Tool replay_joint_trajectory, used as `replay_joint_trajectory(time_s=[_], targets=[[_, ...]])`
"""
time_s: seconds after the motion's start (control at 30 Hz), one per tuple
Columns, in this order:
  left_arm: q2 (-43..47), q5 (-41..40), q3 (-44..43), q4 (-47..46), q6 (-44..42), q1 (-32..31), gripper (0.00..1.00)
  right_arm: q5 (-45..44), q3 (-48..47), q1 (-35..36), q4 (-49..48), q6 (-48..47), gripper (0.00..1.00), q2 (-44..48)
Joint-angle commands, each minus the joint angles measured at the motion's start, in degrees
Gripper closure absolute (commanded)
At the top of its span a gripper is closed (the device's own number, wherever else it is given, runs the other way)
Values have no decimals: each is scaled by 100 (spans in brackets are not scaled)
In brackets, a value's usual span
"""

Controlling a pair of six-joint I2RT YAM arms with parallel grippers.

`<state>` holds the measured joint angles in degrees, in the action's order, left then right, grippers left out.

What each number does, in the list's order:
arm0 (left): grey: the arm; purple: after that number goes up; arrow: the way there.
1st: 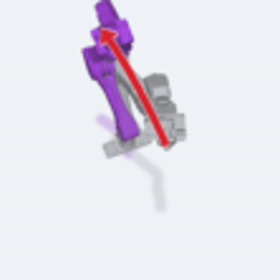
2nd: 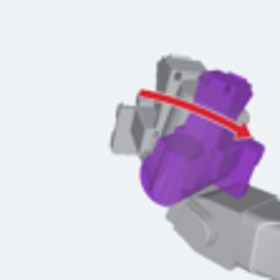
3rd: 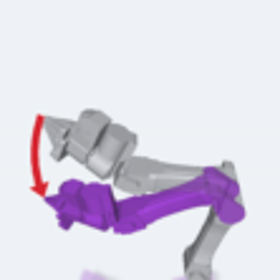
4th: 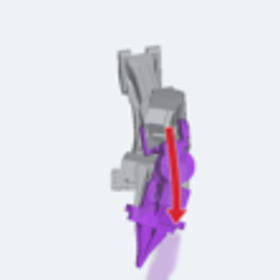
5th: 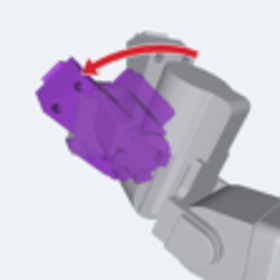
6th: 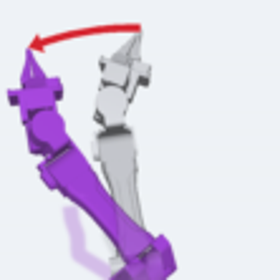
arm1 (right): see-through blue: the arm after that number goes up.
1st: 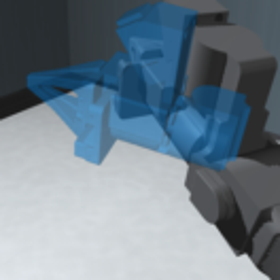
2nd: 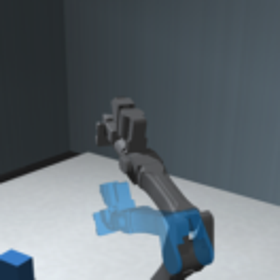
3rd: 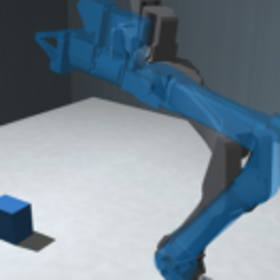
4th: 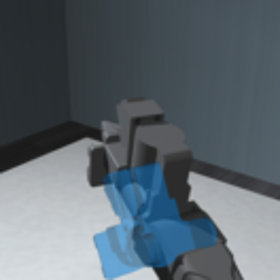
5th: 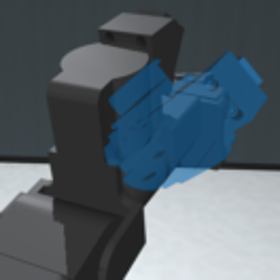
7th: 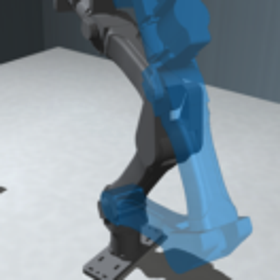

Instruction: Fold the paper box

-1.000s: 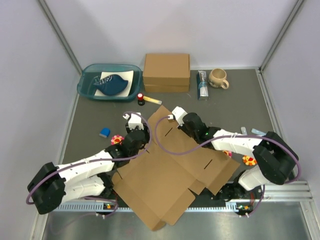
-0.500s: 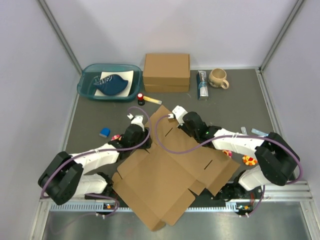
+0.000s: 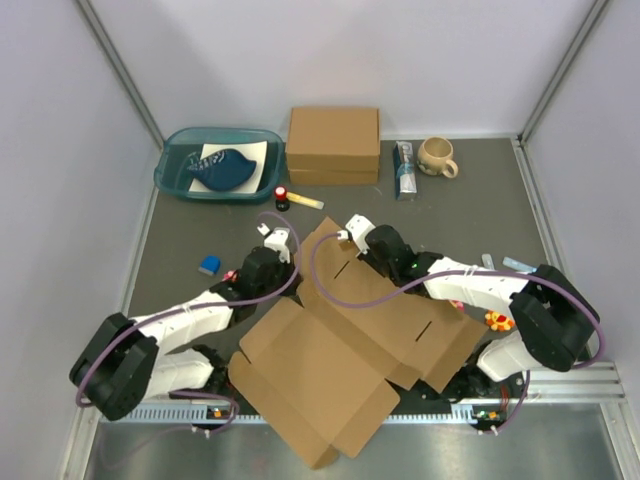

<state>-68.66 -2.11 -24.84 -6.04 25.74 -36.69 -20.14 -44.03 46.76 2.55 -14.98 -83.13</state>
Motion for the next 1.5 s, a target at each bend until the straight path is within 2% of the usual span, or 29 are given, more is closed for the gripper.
replay_joint_trajectory(time_s=[0.0, 0.23, 0.33, 0.43, 0.47, 0.57, 0.6, 0.7, 0.77, 0.8, 0.9, 1.0, 1.03, 1.1, 1.33, 1.47], targets=[[432, 1080, 347, -1335, -121, -172, 99, 292, -325, 193, -107, 224, 100, 43], [380, 1397, 410, -1399, -174, -269, 99, 195, -378, 245, -17, 180, 100, 148], [310, 1152, 375, -1287, -253, -628, 99, 177, -369, 272, 18, 180, 100, 166], [599, 520, 549, -1189, 27, -708, 85, 169, -352, 290, 44, 180, 100, 201], [739, -56, 611, -1119, 80, -717, 75, 186, -343, 298, 53, 171, 100, 210], [1267, -709, 586, -611, 222, -699, 47, 195, -317, 307, 62, 162, 100, 210], [1416, -851, 472, -461, 152, -682, 2, 195, -317, 307, 62, 162, 100, 210], [1339, -888, -27, 540, -68, -385, 1, 186, -299, 307, 79, 127, 100, 210], [1146, -521, -231, 1137, -69, -86, 1, 195, -308, 307, 79, 136, 100, 210], [988, -266, -354, 1254, -60, 81, 5, 212, -308, 307, 71, 136, 100, 201], [811, -2, -338, 1290, -95, 170, 13, 247, -290, 316, 44, 153, 100, 192], [600, 263, -328, 1264, -95, 223, 25, 256, -290, 325, 44, 145, 100, 183], [539, 499, -328, 1255, -86, 223, 33, 256, -290, 316, 44, 136, 100, 166], [372, 667, -381, 1377, -95, 232, 39, 256, -299, 316, 44, 136, 100, 175], [231, 888, -443, 1510, -113, 232, 36, 283, -281, 325, 9, 154, 100, 148], [187, 1045, -434, 1448, -139, 232, 43, 291, -281, 325, -17, 162, 100, 139]])
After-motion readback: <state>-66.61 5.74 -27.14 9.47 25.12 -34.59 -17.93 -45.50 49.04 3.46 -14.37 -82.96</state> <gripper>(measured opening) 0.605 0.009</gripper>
